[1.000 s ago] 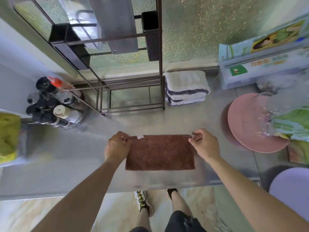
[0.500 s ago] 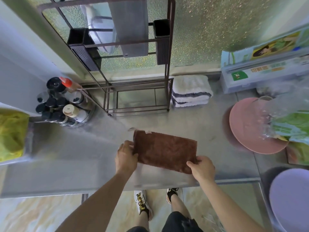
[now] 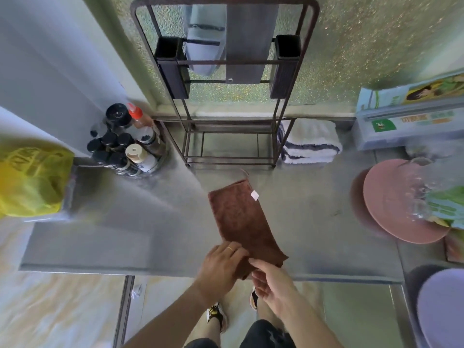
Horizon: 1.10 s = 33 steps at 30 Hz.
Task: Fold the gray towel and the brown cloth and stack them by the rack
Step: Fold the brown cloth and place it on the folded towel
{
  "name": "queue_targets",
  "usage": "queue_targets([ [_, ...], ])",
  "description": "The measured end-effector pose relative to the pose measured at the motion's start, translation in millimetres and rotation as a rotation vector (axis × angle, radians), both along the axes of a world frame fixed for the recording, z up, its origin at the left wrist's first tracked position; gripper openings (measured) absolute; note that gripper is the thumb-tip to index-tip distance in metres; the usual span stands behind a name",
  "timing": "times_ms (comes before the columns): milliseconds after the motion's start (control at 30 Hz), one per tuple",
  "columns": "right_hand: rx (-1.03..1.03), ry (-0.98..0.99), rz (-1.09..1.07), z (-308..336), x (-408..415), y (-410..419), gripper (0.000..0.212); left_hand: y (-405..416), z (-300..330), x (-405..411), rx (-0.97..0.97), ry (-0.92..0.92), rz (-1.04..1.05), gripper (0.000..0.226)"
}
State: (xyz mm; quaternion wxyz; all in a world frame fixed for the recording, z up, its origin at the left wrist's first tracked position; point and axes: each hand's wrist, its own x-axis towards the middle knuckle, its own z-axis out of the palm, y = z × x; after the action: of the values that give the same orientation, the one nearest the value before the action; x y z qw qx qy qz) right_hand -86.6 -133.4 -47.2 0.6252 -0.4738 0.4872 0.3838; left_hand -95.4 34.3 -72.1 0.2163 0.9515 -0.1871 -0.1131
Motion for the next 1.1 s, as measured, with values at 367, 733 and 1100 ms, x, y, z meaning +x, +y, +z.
queue_targets([
  [367,-0.491,-0.737,0.661,-1.7,34.5,-46.6,0.07,6.8,13.8,20.6,-0.428,0.302,0.519,0.021],
  [733,-0.196,-0.752,1.003,3.0,152.9,-18.8,0.056,37.1,18.4,77.3,-0.869,0.362,0.778,0.009],
  [1100,-0.549,-0.793,0.86,-36.4,205.3,21.3,0.023,44.3,-7.8,132.6,-0.449,0.394,1.181,0.026],
])
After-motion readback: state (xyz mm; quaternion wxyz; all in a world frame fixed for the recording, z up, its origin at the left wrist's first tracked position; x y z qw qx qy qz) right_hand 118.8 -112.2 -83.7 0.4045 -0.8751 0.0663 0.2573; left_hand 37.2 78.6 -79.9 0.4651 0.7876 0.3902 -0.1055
